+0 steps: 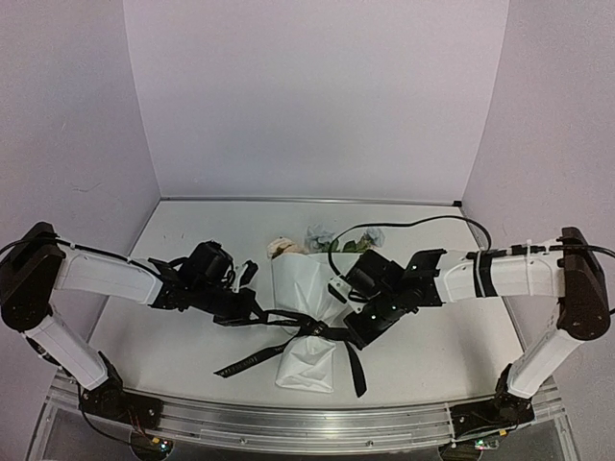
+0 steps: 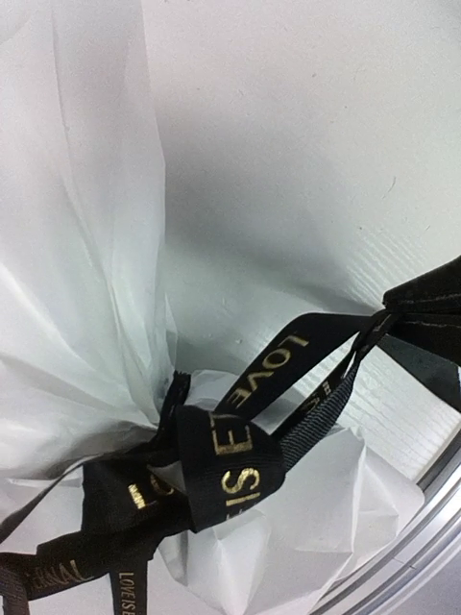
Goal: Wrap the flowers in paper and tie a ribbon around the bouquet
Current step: Tie the half-tied ribbon around the folded bouquet.
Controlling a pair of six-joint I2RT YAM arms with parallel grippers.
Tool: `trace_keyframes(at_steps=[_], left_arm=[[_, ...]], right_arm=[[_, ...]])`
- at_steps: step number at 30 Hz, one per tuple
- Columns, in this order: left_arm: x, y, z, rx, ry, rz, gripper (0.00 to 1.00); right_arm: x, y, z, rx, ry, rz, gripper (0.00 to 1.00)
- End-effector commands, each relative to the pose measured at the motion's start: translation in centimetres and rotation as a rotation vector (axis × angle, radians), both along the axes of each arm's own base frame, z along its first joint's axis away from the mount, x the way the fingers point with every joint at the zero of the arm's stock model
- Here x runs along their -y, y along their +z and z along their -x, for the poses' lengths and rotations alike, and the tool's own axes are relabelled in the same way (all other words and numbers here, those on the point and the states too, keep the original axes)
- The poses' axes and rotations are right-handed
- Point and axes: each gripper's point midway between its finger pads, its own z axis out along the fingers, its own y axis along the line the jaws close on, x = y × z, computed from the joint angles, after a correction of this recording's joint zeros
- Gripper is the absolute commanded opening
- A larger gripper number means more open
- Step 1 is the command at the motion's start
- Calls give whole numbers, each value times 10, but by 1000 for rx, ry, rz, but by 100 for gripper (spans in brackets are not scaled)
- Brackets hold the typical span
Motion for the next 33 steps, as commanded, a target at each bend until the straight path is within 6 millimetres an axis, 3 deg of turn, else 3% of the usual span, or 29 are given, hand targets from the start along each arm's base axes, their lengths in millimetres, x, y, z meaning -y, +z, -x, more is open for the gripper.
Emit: trace_keyframes(at_steps=[1, 16, 25, 33], left_arm=[[-10, -1, -2, 21, 18, -38, 0], [-56, -31, -9, -29, 146, -203, 0], [-87, -43, -21, -72, 261, -257, 0], [-112, -47, -33, -99, 332, -254, 0]], right_arm=[[21, 6, 1, -30, 11, 75, 0], [66, -28, 26, -136, -86, 175, 0], [93, -30, 32, -118, -124, 251, 0], [97, -30, 43, -135, -115, 269, 0]])
